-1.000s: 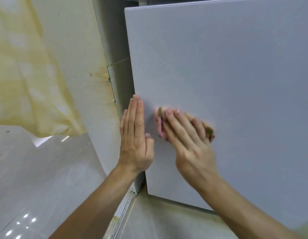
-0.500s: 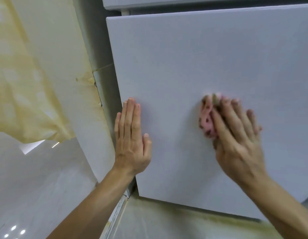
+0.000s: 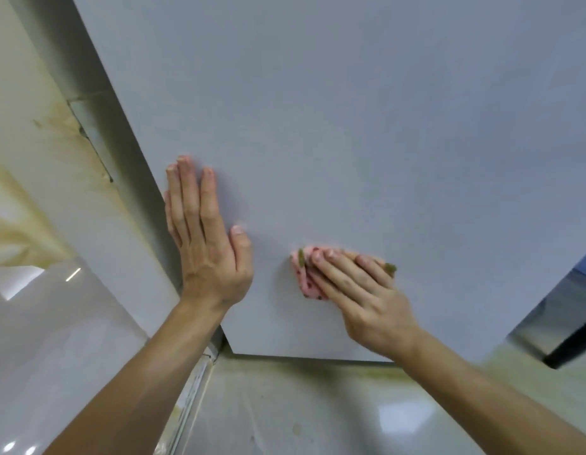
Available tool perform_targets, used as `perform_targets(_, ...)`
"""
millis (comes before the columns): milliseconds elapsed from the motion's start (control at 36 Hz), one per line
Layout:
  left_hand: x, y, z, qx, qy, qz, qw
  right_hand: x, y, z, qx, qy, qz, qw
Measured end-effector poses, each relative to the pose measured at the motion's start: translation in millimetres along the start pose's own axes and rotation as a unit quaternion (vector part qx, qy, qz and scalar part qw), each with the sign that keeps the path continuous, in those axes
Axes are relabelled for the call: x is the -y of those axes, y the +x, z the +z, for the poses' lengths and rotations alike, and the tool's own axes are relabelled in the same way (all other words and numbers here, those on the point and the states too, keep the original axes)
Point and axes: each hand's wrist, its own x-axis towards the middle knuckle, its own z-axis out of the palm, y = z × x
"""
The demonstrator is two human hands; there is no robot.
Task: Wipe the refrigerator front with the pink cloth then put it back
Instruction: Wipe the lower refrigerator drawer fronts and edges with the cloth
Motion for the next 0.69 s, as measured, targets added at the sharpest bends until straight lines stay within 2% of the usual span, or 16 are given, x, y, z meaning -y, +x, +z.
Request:
perform_targets(139, -0.2, -0.2, -1.7, 0.003, -0.003, -0.004, 1.000, 1.3, -52.1, 7.8, 0.155, 0.022, -0.083, 0.984)
perform_targets(222, -2.6, -0.8, -2.4, 0.006, -0.004, -0.007, 1.000, -5.3, -43.8, -2.6, 0.161, 0.052, -0.085, 0.982)
perform_targets(278, -4.6, -3.8, -2.1, 0.010, 0.003, -0.004, 1.000, -16.4, -27.9, -16.9, 0.114, 0.071, -0.050, 0.990)
perform_targets(361, -10.3, -12.8, -0.1, 0.033, 0.019, 0.022, 0.999, -47.0, 9.1, -44.5, -0.025, 0.054, 0.036, 0.998)
perform_targets(444, -19.1, -19.2, 3.4, 0.050, 0.025, 0.041, 0.998, -82.8, 54.8, -77.9, -0.142, 0.003, 0.129, 0.981)
perform_targets(583, -30.3, -17.7, 8.4, 0.055, 0.015, 0.038, 0.998, -118.6, 85.3, -102.6, -0.214, 0.030, 0.266, 0.939)
perform_targets(639, -31.4, -16.1, 9.7, 0.051, 0.015, 0.039, 0.998, -105.2, 85.4, -97.6, -0.233, 0.028, 0.289, 0.928)
perform_targets(694, -31.3, -15.5, 10.4, 0.051, 0.016, 0.041, 0.998, -86.6, 76.0, -85.4, -0.238, 0.025, 0.272, 0.932)
